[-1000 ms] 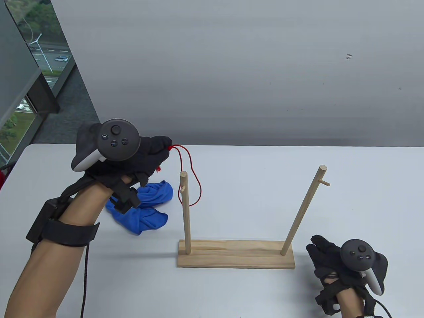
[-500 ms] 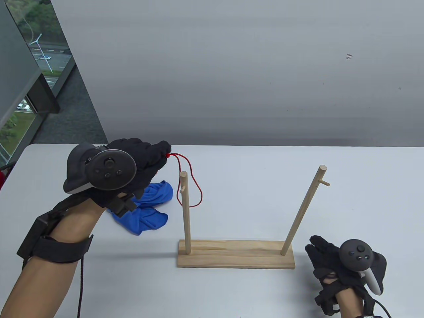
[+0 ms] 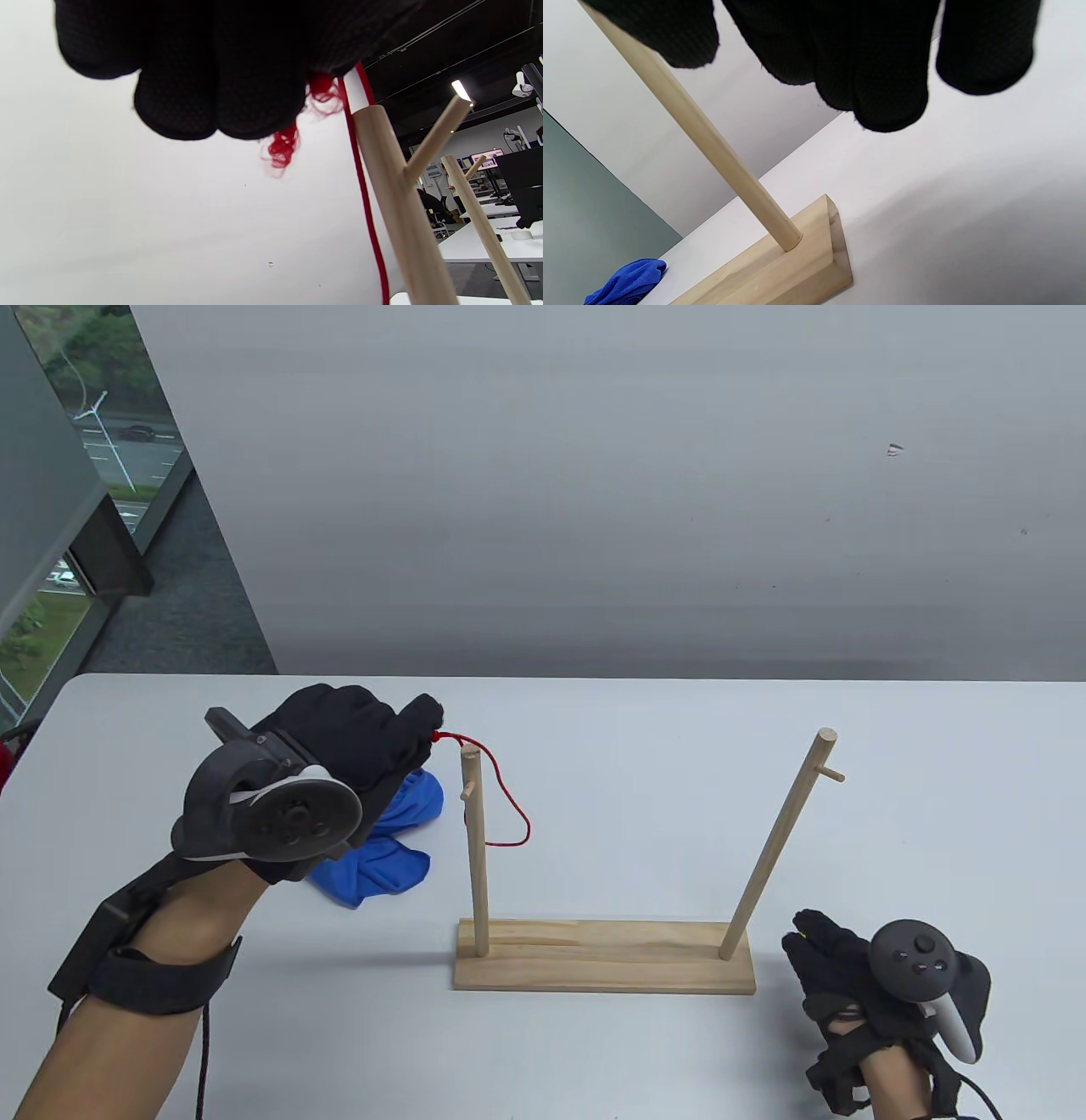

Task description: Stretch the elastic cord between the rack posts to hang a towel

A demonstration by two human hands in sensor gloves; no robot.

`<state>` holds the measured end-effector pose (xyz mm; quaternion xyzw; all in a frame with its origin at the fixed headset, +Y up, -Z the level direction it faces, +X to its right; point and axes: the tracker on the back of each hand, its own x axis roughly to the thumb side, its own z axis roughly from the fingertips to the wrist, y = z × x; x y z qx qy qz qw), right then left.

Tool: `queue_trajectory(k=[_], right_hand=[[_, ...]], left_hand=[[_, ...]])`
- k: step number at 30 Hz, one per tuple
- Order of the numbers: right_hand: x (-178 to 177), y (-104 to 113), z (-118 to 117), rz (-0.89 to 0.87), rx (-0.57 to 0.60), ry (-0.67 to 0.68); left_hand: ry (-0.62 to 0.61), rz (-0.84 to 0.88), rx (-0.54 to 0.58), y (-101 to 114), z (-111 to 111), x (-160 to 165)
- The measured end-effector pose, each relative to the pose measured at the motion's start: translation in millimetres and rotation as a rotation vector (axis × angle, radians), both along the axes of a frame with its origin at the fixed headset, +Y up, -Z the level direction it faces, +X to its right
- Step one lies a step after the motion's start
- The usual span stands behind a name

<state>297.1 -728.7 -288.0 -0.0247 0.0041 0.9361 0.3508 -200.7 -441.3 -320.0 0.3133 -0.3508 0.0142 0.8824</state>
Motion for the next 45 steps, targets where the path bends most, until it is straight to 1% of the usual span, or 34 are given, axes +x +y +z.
queue_trajectory(k=[8,15,17,21,27,30,32,36,39,41,45], right_hand=[[-1,0,0,0.002,-0.004,0.005],[-1,0,0,0.001,-0.007,0.007],[-1,0,0,0.004,-0.006,0.008],[-1,0,0,0.003,-0.006,0.010],[-2,-1,0,0.006,-0.008,0.014],[-2,-1,0,0.007,-0.007,0.013],[-2,-1,0,0.009,-0.007,0.014],[-3,-1,0,0.008,-0.010,0.016],[-4,-1,0,0.008,-0.012,0.020],[-5,-1,0,0.005,-0.011,0.022],[-6,-2,0,-0.004,-0.001,0.028]], left_hand=[[-0.025,-0.020,0.055,-13,6,0],[0.002,-0.049,0.003,-28,2,9],[0.007,-0.031,-0.044,-31,0,9],[0.002,0.016,-0.101,-36,-3,6],[-0.040,0.215,-0.257,-51,-4,-16],[-0.037,0.322,-0.306,-68,-3,-31],[-0.031,0.395,-0.367,-85,-3,-39],[-0.025,0.531,-0.530,-130,-3,-52],[-0.010,0.572,-0.610,-160,-4,-55],[0.002,0.598,-0.683,-186,-5,-53],[0.031,0.624,-0.797,-223,-6,-45]])
